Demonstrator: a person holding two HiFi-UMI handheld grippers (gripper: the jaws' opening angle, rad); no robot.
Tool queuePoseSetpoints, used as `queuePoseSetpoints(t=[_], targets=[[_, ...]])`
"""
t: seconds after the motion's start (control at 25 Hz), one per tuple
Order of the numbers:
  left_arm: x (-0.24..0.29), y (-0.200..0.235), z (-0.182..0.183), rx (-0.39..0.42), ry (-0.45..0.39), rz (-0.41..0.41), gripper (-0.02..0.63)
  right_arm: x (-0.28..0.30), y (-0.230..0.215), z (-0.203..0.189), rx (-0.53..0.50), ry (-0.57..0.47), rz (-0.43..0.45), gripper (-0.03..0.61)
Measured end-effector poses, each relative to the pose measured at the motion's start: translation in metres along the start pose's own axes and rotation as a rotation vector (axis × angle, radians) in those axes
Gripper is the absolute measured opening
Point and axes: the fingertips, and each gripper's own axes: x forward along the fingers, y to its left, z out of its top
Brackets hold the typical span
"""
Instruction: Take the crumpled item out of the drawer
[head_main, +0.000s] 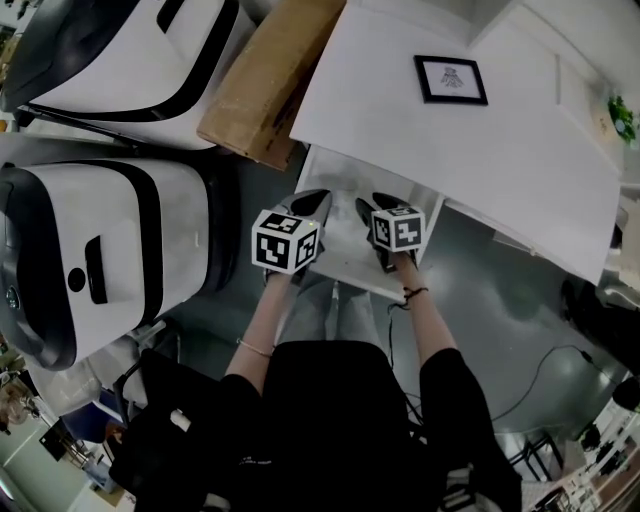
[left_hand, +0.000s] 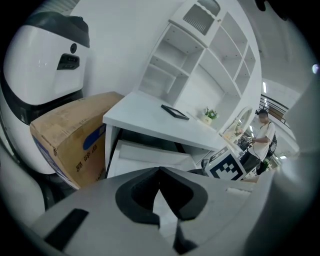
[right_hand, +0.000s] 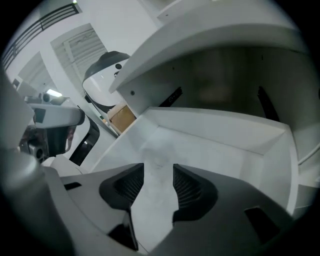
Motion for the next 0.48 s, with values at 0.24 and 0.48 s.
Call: queuePoseSetpoints(t=[0.24, 0.48], targets=[[0.008, 0.009, -0.006, -0.005, 0.03, -0.009, -0.003, 0.024, -0.005, -0.021, -0.002, 0.065, -0.034, 0.198], [0.011, 0.013, -0.009, -0.012, 0.041, -0.01, -0.003, 0.038, -0.011, -0.036, -0.005, 0.119, -0.078, 0.198]])
